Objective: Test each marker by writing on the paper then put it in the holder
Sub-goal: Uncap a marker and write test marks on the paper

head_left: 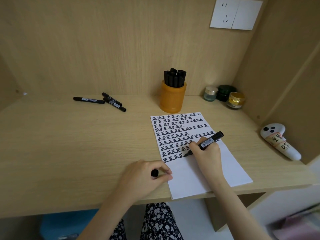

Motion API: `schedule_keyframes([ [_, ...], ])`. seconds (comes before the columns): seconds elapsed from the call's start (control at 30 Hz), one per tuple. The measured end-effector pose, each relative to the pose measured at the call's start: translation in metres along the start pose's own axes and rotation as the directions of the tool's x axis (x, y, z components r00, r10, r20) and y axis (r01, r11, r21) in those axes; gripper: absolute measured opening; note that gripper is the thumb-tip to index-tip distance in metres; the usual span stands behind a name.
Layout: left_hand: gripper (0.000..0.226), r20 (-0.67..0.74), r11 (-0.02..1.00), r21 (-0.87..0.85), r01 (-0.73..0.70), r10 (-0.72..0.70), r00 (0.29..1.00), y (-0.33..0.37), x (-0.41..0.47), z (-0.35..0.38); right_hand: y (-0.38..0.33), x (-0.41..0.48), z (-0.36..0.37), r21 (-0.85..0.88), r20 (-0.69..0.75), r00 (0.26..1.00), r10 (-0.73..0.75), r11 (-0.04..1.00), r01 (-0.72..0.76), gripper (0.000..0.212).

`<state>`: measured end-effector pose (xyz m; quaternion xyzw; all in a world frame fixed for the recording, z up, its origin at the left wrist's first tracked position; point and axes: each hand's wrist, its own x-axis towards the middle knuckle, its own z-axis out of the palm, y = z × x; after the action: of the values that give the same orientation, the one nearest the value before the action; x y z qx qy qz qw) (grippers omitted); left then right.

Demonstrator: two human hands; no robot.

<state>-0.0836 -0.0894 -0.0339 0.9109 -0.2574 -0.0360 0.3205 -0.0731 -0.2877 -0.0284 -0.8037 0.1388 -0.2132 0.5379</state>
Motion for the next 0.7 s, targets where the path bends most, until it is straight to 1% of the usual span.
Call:
schedule_keyframes([
  [0.07, 0.019, -0.002, 1.0, -0.002, 0.01, -0.01, 1.0, 0.001, 0.0, 0.0, 0.001, 0.001, -0.001, 0.027, -0.002, 1.0, 0.021, 0.999, -0.021, 0.029],
  [0.17, 0.019, -0.014, 0.999, -0.037, 0.002, -0.003, 1.0, 0.002, -0.001, -0.001, 0.002, 0.002, -0.004, 0.148, -0.019, 0.996, 0.085, 0.986, -0.081, 0.026],
  [0.23, 0.015, -0.029, 0.998, -0.064, -0.01, 0.008, 1.0, 0.003, -0.002, -0.001, 0.001, 0.002, -0.006, 0.221, -0.023, 0.995, 0.097, 0.971, -0.09, 0.028],
  [0.3, 0.011, -0.053, 0.991, -0.13, -0.031, 0.024, 0.998, 0.003, -0.003, -0.002, 0.0, 0.001, -0.007, 0.263, -0.025, 0.996, 0.084, 0.962, -0.075, 0.029],
  [0.4, 0.015, -0.074, 0.964, -0.266, -0.026, 0.007, 0.997, 0.003, -0.005, -0.004, -0.003, 0.001, -0.009, 0.329, -0.014, 0.997, 0.081, 0.942, -0.072, 0.027],
  [0.53, 0.02, -0.086, 0.912, -0.41, 0.021, -0.061, 0.994, 0.007, -0.003, -0.006, -0.009, 0.001, -0.013, 0.393, 0.068, 0.993, 0.099, 0.912, -0.118, 0.021],
  [0.63, 0.032, -0.089, 0.82, -0.57, 0.045, -0.117, 0.989, 0.008, 0.0, -0.008, -0.016, -0.001, -0.014, 0.407, 0.135, 0.984, 0.113, 0.9, -0.159, 0.031],
  [0.7, 0.031, -0.101, 0.781, -0.622, 0.059, -0.155, 0.983, 0.009, 0.001, -0.01, -0.023, -0.004, -0.012, 0.468, 0.205, 0.976, 0.075, 0.868, -0.165, 0.034],
])
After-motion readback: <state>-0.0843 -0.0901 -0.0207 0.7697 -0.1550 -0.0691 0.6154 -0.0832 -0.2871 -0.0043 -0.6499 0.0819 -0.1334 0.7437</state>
